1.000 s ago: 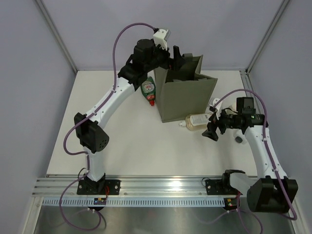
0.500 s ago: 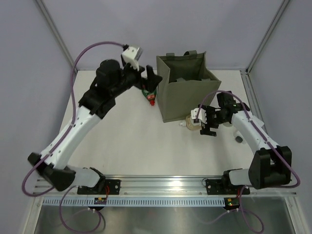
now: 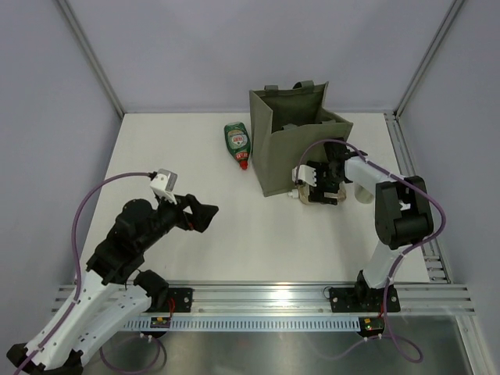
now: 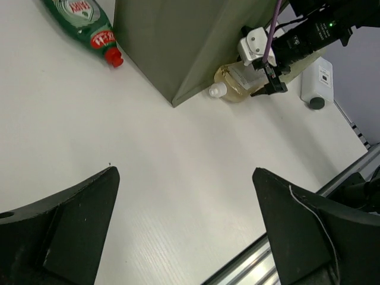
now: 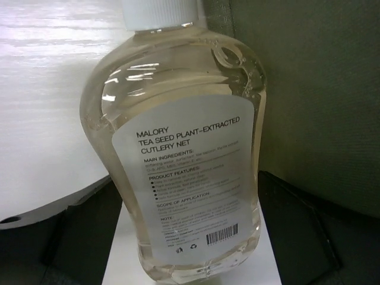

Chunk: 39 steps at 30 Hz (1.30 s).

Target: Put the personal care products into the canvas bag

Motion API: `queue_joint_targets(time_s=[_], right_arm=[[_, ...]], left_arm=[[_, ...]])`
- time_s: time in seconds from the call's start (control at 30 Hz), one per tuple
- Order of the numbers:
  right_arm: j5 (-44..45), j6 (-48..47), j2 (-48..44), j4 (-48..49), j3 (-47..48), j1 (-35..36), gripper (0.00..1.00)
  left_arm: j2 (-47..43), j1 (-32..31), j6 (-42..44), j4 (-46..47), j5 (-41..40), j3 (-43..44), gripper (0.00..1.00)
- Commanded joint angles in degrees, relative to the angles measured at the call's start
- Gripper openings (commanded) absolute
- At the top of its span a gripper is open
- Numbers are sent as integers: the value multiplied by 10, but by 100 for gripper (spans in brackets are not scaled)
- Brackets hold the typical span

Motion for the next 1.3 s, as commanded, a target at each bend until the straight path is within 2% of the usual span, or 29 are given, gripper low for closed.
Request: queue_joint_targets(time_s=[0.0,0.17,0.23,0.27,0.37,0.4,0.47,0.5,0.53,0.57,0.63,0.8,0.87,0.9,0.97,1.03,1.07,1.1,1.17,1.27], right_arm=[[54,-4,35,32,29,12,99],[47,-14,49,-11,47,24,98],[35,-27,58,-74,67,27,88],[37,-24,58,-83,68,31,76],[31,-6,38,-89,42,36,51],[22,11,27,-88,33,36,35],[-11,33,-14,-93,6,36,22],[-27,54,-31,-98,-12,36,11],[-45,69,-69,-108,-17,36,4],[-84,87,-88,-115,-22,36,0],[-126,137,-145,-138,-29,36,0],[-302,257,-256,-178,-19,36,0],[-363,305,-297,-176,14,36,0],[-379,359,-307,-171,32,36,0],[-404,443,-314,-154,113,37,0],[-399,512,-296,-102,209,36,0],[-363,606,-286,-75,243,37,0],[-327,656,-273,-41,302,36,0],[-232,753,-226,38,358,36,0],[-136,823,-143,104,458,36,0]], left_arm=[[-21,1,-57,15,-25,-16,99],[-12,1,-58,12,-25,-8,99],[3,1,-53,10,-21,-2,99],[8,1,-52,9,-19,6,99],[19,0,-52,3,-13,17,99],[19,1,-54,3,-13,17,99],[18,1,-73,4,-26,12,99],[17,1,-82,4,-27,5,99],[16,1,-91,4,-46,0,99],[16,1,-110,3,-60,-4,99],[16,1,-123,11,-65,-18,99],[24,1,-162,46,-50,-40,99],[33,1,-172,57,-44,-46,99],[37,1,-176,60,-43,-46,99],[47,1,-181,73,-36,-48,99],[60,1,-181,86,-33,-48,99],[65,1,-179,89,-33,-45,99],[69,1,-178,93,-33,-42,99],[85,1,-177,92,-41,-35,99],[104,2,-177,92,-50,-23,99]])
